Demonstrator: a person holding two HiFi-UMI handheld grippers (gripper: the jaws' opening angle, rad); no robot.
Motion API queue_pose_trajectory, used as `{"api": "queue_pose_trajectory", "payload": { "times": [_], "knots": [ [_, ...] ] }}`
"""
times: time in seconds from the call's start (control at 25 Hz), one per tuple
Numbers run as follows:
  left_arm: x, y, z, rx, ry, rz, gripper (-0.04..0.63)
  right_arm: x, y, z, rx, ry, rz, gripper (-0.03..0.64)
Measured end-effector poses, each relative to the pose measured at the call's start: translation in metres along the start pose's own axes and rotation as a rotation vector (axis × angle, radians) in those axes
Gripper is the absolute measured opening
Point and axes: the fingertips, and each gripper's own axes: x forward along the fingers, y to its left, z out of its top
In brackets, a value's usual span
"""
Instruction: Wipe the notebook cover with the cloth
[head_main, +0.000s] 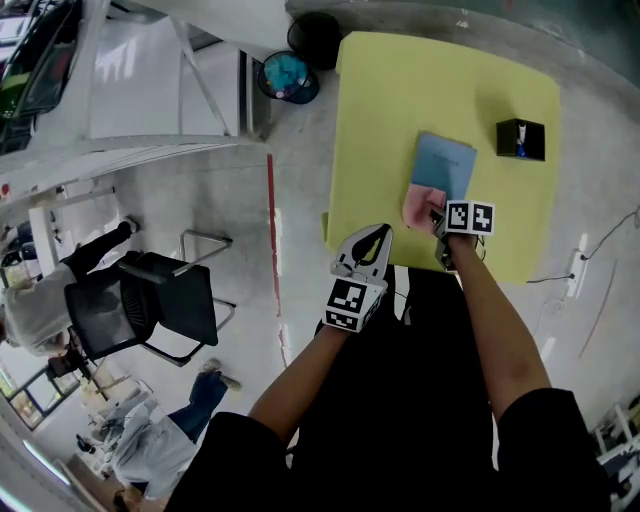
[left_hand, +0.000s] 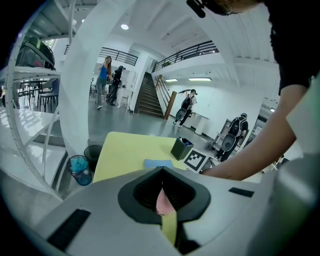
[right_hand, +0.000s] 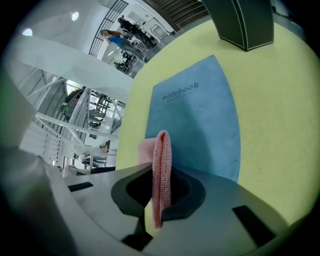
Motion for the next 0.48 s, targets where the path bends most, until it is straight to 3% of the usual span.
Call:
{"api": "queue_pose_trajectory", "payload": {
  "times": [0.48],
  "knots": [
    [0.005, -0.018, -0.002, 0.004, 0.007, 0.002, 0.008, -0.015, -0.017, -0.003, -0.012, -0.011, -0.018, 0.037]
  ]
}}
